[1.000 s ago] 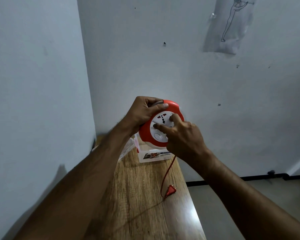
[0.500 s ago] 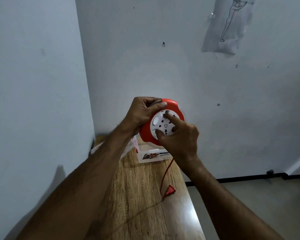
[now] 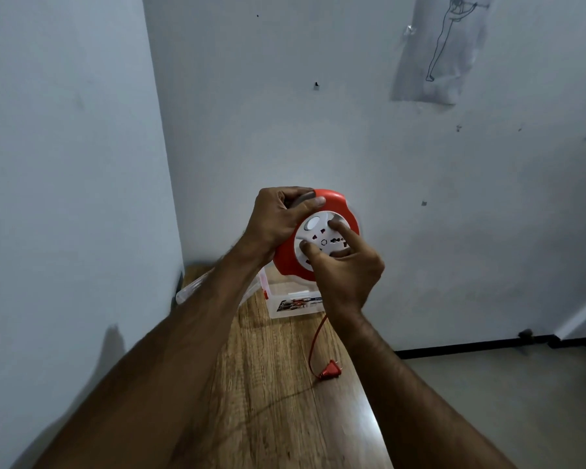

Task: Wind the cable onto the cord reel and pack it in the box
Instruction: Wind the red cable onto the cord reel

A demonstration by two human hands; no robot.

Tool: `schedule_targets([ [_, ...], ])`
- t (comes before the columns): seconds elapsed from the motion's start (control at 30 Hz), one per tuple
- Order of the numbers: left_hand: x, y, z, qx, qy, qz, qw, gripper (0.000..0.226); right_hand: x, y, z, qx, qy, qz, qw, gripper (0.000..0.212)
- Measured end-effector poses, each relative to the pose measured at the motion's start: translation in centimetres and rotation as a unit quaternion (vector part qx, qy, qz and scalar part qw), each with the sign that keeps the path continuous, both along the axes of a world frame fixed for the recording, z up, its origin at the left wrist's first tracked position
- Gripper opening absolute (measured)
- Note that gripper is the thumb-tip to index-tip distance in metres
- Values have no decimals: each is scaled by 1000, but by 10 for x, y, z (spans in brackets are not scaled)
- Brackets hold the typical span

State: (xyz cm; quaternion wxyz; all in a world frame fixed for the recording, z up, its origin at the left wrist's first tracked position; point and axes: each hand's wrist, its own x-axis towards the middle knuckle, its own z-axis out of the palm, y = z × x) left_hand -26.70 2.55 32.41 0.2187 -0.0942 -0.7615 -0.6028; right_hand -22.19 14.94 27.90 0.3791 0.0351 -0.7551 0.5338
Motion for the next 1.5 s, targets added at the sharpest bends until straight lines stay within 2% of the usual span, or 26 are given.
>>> schedule_targets([
  [0.23,1,7,3,13,22,18,1000,36,-5,-4,0,-83,-29,-9,996,62],
  [0.33,3,5,3,27,16,18,999,35,-7,0,0,-63,-29,9,998,62],
  [0.4,4,-1,3,54,2,14,998,32,-7,6,1,-23,-18,36,999,55],
  [0.47,5,-8,5,101,-17,2,995,26,-7,14,2,-22,12,46,999,41],
  [0.57,7,-14,9,144,-21,-14,989,13,-18,32,2,-93,47,-34,994,20],
  [0.63,8,-17,13,143,-17,-18,989,12,-27,44,2,-146,17,-47,988,16],
  [0.8,8,-23,16,149,-27,-22,988,22,-32,60,1,-192,-134,143,962,19],
  [0.9,9,-26,16,152,-33,-17,988,25,-27,64,-2,-195,-175,239,935,24],
  [1.07,10,-31,12,152,-42,-10,988,25,-24,68,2,-231,-221,304,897,24],
  [1.17,10,-34,11,148,-43,-4,988,21,-23,71,4,-206,-224,306,902,33],
  [1.23,10,-35,10,149,-45,-4,988,21,-23,71,5,-164,-213,287,919,35],
  [1.37,10,-34,8,147,-46,-9,988,22,-28,69,6,2,-163,168,972,24],
  [1.5,10,-34,8,153,-51,-10,987,21,-29,68,6,163,-86,75,980,17],
])
